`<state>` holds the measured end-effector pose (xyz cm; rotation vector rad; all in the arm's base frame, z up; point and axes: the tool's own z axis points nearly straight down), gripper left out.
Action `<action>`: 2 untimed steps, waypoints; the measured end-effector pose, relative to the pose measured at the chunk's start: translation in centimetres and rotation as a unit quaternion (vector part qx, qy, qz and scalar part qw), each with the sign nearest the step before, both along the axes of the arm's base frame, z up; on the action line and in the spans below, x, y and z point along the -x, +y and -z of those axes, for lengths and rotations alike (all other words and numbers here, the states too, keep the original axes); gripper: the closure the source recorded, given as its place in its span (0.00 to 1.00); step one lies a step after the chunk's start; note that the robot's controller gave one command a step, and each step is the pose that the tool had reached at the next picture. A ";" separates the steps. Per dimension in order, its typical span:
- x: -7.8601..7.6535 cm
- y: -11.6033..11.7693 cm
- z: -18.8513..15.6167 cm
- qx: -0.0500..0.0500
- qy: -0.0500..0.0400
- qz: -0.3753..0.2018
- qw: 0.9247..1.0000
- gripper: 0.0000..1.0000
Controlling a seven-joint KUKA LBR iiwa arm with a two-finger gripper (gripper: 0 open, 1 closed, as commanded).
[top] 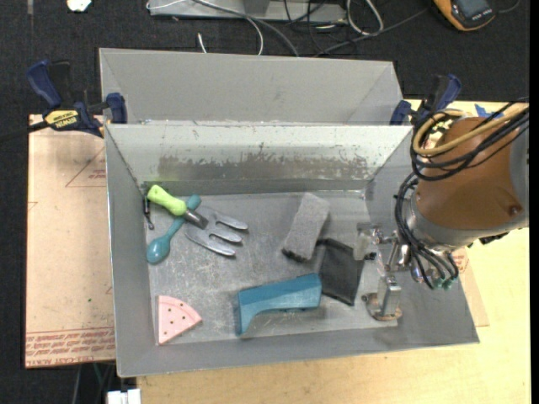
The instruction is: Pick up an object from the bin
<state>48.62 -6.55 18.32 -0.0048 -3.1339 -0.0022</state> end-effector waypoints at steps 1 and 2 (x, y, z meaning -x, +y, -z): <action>-0.2 0.0 -0.4 0.000 -0.004 -0.001 1.000 0.00; -0.4 2.7 -5.9 0.000 -0.002 0.047 0.999 0.00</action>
Offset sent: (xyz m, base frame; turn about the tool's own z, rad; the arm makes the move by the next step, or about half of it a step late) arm 0.0050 0.0378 0.0804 0.1281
